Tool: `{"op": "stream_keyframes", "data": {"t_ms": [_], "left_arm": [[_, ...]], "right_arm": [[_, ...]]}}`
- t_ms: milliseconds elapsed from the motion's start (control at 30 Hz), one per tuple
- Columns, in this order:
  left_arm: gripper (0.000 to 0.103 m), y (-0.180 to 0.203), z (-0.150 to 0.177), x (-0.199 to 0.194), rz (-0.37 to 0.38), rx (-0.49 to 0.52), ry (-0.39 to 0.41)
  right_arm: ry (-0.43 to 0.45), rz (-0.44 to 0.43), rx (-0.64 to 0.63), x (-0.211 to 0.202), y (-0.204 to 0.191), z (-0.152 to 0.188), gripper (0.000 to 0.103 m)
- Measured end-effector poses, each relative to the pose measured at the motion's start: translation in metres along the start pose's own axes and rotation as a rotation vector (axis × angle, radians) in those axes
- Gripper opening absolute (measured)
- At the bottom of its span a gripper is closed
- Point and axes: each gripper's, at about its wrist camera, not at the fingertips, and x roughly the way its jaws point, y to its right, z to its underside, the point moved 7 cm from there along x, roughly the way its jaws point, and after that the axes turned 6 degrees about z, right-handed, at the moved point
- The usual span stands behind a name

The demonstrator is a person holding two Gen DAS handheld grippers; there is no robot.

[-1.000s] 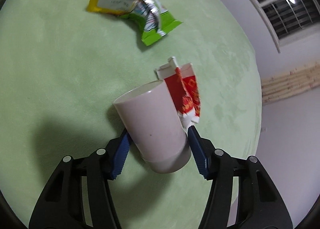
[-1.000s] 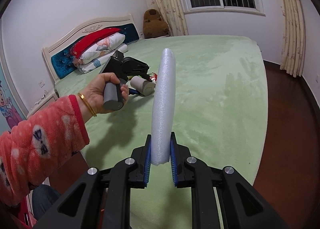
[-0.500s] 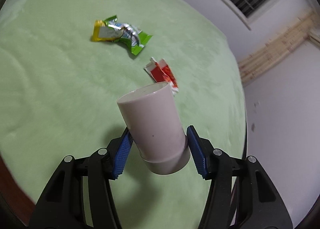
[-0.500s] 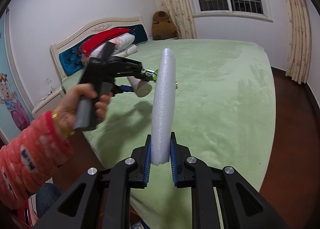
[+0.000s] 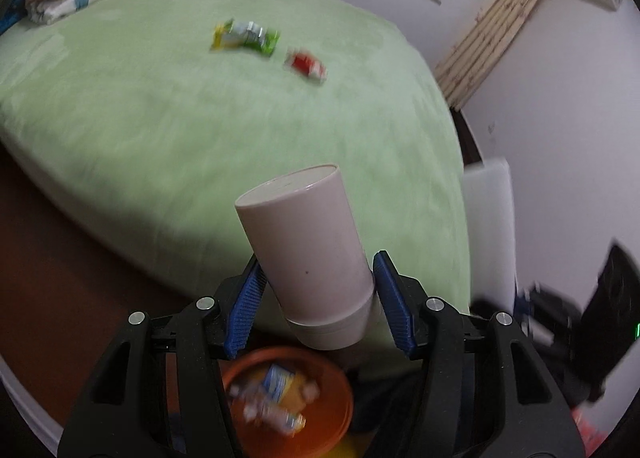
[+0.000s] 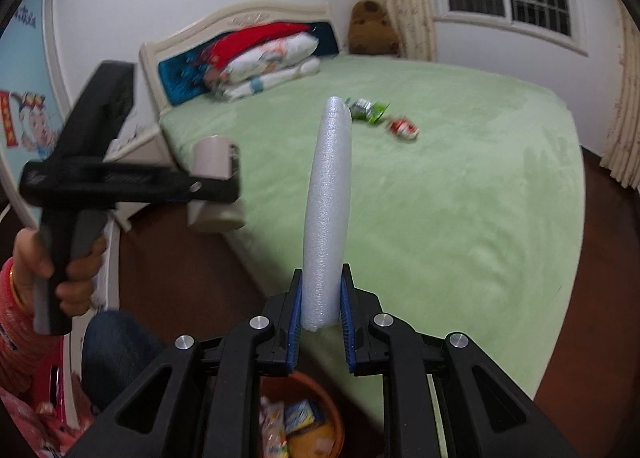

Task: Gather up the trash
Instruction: 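Lower the cup and foam stick into the orange bucket and open both tools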

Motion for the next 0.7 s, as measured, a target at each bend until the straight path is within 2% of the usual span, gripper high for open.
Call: {"op": "stream_keyframes", "data": {"t_ms": [167, 333, 567, 700], "left_arm": [[0.054, -0.026, 0.081, 0.013, -0.026, -0.056, -0.116], [0.054, -0.060, 0.156, 0.060, -0.034, -0.168, -0.293], [0.054, -0.090, 0.213, 0.123, -0.059, -0.296, -0.455], [0.054, -0.095, 0.239, 0.151, -0.072, -0.317, -0.557]], "right_arm": [[-0.164, -0.060, 0.011, 0.027, -0.024, 0.054, 0.017], [-0.386, -0.101, 0.063, 0.072, -0.039, 0.119, 0.017], [-0.648, -0.122, 0.143, 0.124, -0.048, 0.192, 0.017], [-0.729, -0.102, 0.139, 0.141, -0.053, 0.217, 0.019]]}}
